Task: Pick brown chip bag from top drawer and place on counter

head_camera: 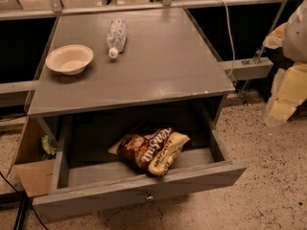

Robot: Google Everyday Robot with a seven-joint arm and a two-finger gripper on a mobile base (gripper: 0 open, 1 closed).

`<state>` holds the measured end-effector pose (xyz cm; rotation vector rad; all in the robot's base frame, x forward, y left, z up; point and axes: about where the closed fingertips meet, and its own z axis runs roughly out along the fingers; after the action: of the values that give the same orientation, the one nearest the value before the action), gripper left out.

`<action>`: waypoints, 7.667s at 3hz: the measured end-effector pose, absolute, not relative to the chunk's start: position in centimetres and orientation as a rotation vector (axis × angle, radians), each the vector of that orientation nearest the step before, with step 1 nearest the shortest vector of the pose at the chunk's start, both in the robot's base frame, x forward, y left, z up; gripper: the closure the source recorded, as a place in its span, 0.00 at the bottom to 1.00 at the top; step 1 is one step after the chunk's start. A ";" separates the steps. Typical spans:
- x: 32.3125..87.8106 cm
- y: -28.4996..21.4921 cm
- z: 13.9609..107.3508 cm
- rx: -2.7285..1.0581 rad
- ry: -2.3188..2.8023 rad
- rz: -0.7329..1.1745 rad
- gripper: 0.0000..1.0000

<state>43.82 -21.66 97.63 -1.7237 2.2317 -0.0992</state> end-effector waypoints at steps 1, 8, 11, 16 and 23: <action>43.9 -21.7 97.5 -1.714 2.239 -0.102 0.00; 44.7 -20.0 93.4 -2.014 1.363 -0.200 0.00; 43.7 -17.4 90.8 -2.208 1.075 -0.325 0.00; 46.9 -11.2 78.3 -2.239 0.773 -0.343 0.00; 49.7 -3.8 72.7 -2.196 0.568 -0.319 0.27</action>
Offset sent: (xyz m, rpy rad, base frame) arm 0.0080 -0.0021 -0.0222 -0.0212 -0.1934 0.2242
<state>49.70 -3.83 72.72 -2.1961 0.5683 -0.3186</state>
